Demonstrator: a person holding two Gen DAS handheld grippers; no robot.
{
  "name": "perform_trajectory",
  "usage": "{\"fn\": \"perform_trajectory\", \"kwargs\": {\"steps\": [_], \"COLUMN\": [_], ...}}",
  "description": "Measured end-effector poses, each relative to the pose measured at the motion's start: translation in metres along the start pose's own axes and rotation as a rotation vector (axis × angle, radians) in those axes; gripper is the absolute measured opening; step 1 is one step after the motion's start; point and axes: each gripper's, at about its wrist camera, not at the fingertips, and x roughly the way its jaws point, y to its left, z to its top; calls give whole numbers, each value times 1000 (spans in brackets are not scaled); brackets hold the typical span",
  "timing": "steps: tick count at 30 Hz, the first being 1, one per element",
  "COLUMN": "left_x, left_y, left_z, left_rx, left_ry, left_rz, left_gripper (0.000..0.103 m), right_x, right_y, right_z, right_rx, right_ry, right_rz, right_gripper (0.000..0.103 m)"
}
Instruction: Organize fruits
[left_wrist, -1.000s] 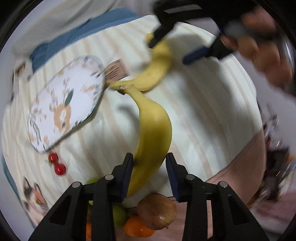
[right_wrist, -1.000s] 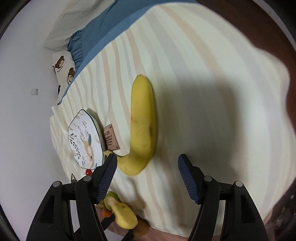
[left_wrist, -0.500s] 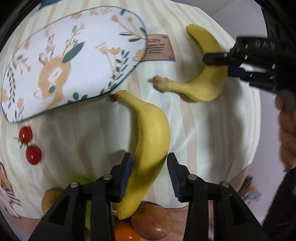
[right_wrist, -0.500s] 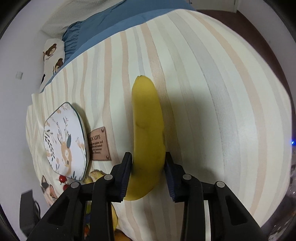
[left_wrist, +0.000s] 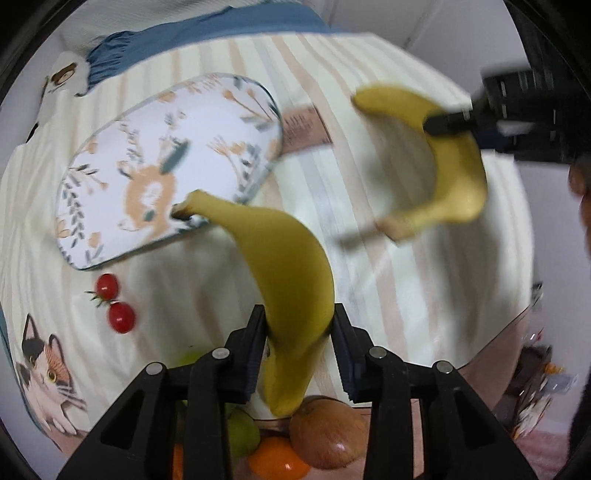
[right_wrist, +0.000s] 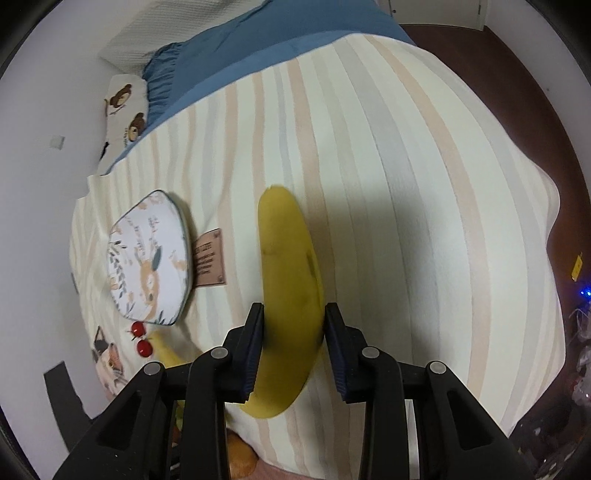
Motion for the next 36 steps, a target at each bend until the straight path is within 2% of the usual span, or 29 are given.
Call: {"fn": "perform_trajectory", "kwargs": {"steps": [7, 14, 19, 24, 30, 33, 36], "left_x": [-53, -75, -64, -24, -5, -2, 1], "left_y": [55, 124, 183, 228, 249, 253, 257], "left_z": [24, 50, 70, 69, 60, 58, 53], "left_rx": [-174, -369, -546, -715, -773, -761, -723], "left_ry": [-75, -89, -52, 16, 20, 21, 47], "left_rz": [-86, -159, -211, -303, -366, -361, -315], "left_gripper": [31, 31, 31, 32, 32, 33, 36], "right_x": [-20, -15, 6, 39, 78, 86, 91], "right_y": [28, 84, 124, 154, 161, 165, 166], "right_z": [-2, 0, 2, 3, -8, -10, -17], "right_rx": [-61, -87, -62, -34, -7, -25, -37], "right_ry": [-34, -65, -95, -140, -168, -202, -225], "right_rz": [55, 140, 153, 120, 76, 74, 78], "right_gripper": [34, 34, 34, 34, 34, 34, 35]}}
